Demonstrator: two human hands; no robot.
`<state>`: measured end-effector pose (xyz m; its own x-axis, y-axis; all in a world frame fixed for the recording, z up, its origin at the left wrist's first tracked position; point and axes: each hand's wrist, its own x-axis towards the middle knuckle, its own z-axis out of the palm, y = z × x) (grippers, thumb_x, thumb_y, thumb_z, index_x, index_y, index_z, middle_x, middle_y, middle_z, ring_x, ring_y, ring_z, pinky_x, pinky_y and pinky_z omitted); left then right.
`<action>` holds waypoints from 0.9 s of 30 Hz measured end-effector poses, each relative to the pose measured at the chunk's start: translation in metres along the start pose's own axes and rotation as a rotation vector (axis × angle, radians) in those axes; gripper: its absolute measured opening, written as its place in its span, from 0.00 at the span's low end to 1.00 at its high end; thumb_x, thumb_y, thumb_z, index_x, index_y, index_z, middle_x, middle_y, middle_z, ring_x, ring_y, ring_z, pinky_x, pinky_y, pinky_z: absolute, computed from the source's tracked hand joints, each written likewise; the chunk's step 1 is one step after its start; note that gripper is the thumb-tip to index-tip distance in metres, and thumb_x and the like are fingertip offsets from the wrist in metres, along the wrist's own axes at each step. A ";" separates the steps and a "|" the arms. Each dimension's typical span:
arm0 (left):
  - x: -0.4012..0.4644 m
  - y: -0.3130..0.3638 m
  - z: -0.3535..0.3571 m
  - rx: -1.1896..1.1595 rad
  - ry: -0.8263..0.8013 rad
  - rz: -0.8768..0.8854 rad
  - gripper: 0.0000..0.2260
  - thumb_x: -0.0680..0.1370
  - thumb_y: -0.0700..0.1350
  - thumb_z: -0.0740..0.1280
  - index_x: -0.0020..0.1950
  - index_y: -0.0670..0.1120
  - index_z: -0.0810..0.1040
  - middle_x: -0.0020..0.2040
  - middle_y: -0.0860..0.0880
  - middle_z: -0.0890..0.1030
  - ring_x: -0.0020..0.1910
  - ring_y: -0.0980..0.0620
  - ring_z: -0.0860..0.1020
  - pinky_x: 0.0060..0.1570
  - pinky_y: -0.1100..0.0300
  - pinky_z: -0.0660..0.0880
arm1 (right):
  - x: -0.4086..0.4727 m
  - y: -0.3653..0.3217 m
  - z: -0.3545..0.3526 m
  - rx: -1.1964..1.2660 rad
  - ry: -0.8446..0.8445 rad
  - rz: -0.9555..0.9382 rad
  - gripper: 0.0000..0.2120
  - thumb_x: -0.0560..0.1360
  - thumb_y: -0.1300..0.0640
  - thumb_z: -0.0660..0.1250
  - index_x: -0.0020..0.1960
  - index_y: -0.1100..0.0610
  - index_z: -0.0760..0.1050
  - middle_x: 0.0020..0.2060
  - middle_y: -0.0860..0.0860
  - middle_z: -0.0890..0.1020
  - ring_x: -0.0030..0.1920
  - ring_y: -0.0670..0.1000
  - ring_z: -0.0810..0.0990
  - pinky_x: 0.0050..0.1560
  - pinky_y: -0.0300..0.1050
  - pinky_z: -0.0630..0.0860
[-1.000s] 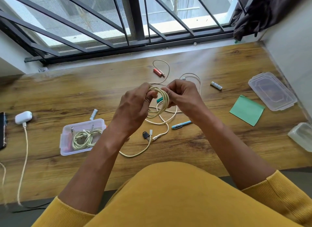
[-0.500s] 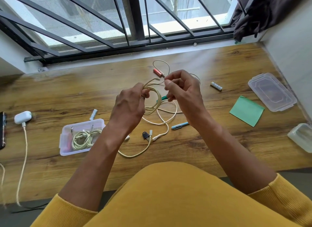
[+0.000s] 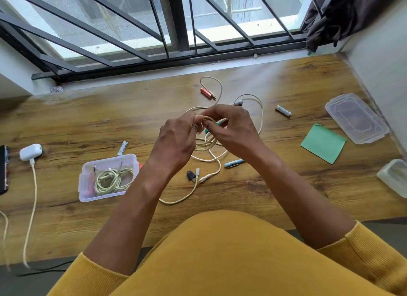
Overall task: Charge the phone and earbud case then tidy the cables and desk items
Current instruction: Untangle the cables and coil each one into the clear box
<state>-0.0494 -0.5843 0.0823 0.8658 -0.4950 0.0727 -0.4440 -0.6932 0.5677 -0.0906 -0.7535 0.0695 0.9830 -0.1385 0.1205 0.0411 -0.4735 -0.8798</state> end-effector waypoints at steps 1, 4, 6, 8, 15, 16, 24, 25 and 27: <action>0.000 -0.001 0.000 0.002 0.000 0.010 0.10 0.88 0.50 0.57 0.49 0.53 0.72 0.36 0.56 0.75 0.34 0.55 0.73 0.37 0.54 0.64 | 0.000 0.000 -0.002 0.063 -0.026 0.016 0.06 0.79 0.61 0.73 0.55 0.58 0.86 0.45 0.48 0.88 0.48 0.46 0.87 0.52 0.48 0.84; 0.000 -0.002 0.002 0.018 0.005 0.030 0.09 0.89 0.50 0.57 0.50 0.54 0.71 0.37 0.53 0.78 0.35 0.51 0.76 0.35 0.54 0.64 | 0.000 0.000 -0.008 0.281 -0.061 0.094 0.07 0.78 0.65 0.75 0.56 0.62 0.84 0.42 0.60 0.87 0.44 0.54 0.86 0.50 0.56 0.83; -0.001 -0.001 0.003 0.008 0.027 0.040 0.09 0.88 0.49 0.58 0.48 0.56 0.69 0.33 0.58 0.74 0.32 0.58 0.74 0.32 0.59 0.62 | -0.001 -0.001 -0.013 0.441 -0.093 0.139 0.10 0.78 0.67 0.74 0.58 0.65 0.79 0.41 0.74 0.81 0.40 0.60 0.80 0.46 0.57 0.77; -0.001 -0.001 0.003 0.002 0.048 0.054 0.10 0.88 0.47 0.59 0.48 0.58 0.67 0.32 0.61 0.71 0.32 0.62 0.74 0.30 0.66 0.59 | -0.003 0.000 -0.016 0.551 -0.126 0.154 0.12 0.78 0.69 0.73 0.59 0.68 0.77 0.40 0.75 0.79 0.41 0.61 0.78 0.46 0.54 0.77; -0.001 0.000 0.004 -0.074 0.064 0.090 0.10 0.89 0.51 0.57 0.48 0.59 0.66 0.33 0.53 0.75 0.30 0.55 0.73 0.30 0.56 0.63 | -0.004 0.000 -0.020 0.759 -0.238 0.153 0.12 0.81 0.70 0.67 0.64 0.70 0.76 0.47 0.67 0.80 0.46 0.61 0.78 0.50 0.49 0.79; -0.001 -0.001 0.004 -0.083 0.068 0.084 0.10 0.89 0.49 0.58 0.48 0.58 0.67 0.33 0.53 0.75 0.30 0.54 0.73 0.30 0.55 0.63 | -0.004 0.001 -0.021 0.790 -0.257 0.156 0.14 0.81 0.70 0.66 0.66 0.71 0.75 0.49 0.67 0.79 0.48 0.61 0.77 0.51 0.50 0.78; -0.001 0.000 0.001 -0.143 0.104 0.063 0.03 0.88 0.44 0.59 0.60 0.49 0.71 0.32 0.57 0.74 0.29 0.60 0.74 0.27 0.66 0.63 | -0.005 -0.002 -0.021 0.927 -0.342 0.198 0.26 0.74 0.79 0.66 0.70 0.65 0.72 0.48 0.56 0.85 0.49 0.51 0.84 0.55 0.47 0.80; -0.002 0.001 0.000 -0.136 0.112 0.069 0.03 0.87 0.44 0.59 0.59 0.49 0.72 0.31 0.56 0.74 0.28 0.59 0.73 0.27 0.65 0.62 | -0.005 -0.002 -0.020 0.931 -0.345 0.197 0.26 0.74 0.78 0.68 0.69 0.64 0.71 0.49 0.56 0.85 0.49 0.51 0.84 0.56 0.47 0.80; -0.002 0.001 -0.002 -0.119 0.117 0.064 0.04 0.87 0.44 0.59 0.57 0.50 0.74 0.31 0.54 0.74 0.28 0.56 0.71 0.29 0.58 0.63 | -0.005 -0.004 -0.019 0.922 -0.344 0.189 0.26 0.74 0.78 0.69 0.68 0.62 0.70 0.52 0.59 0.85 0.49 0.51 0.84 0.57 0.49 0.80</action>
<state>-0.0512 -0.5829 0.0841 0.8608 -0.4667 0.2031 -0.4747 -0.5923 0.6511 -0.0992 -0.7674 0.0807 0.9799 0.1868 -0.0695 -0.1421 0.4102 -0.9009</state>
